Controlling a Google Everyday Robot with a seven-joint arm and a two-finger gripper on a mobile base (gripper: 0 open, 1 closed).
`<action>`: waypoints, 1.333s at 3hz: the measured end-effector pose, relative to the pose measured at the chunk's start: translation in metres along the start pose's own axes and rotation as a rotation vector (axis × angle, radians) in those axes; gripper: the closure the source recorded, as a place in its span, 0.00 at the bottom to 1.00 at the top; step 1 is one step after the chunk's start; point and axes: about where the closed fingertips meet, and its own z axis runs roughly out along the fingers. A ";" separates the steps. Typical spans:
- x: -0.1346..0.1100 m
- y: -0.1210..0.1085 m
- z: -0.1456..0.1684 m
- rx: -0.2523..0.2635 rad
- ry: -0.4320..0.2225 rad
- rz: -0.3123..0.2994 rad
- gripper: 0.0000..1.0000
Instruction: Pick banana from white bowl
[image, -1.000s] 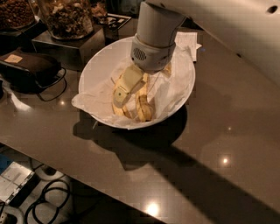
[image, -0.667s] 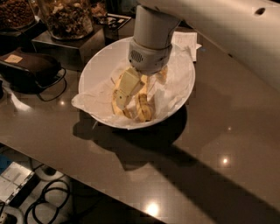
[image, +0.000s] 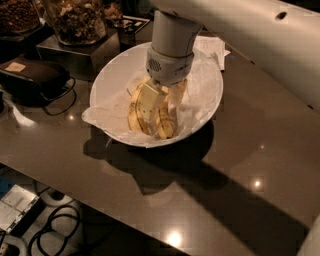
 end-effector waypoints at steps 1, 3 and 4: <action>-0.002 -0.004 0.005 -0.008 0.012 0.009 0.36; -0.005 -0.014 0.024 -0.018 0.066 0.045 0.37; -0.006 -0.019 0.032 -0.031 0.080 0.059 0.55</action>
Offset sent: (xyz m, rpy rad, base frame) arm 0.0044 -0.0106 -0.0251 -0.0636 0.0990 -0.0331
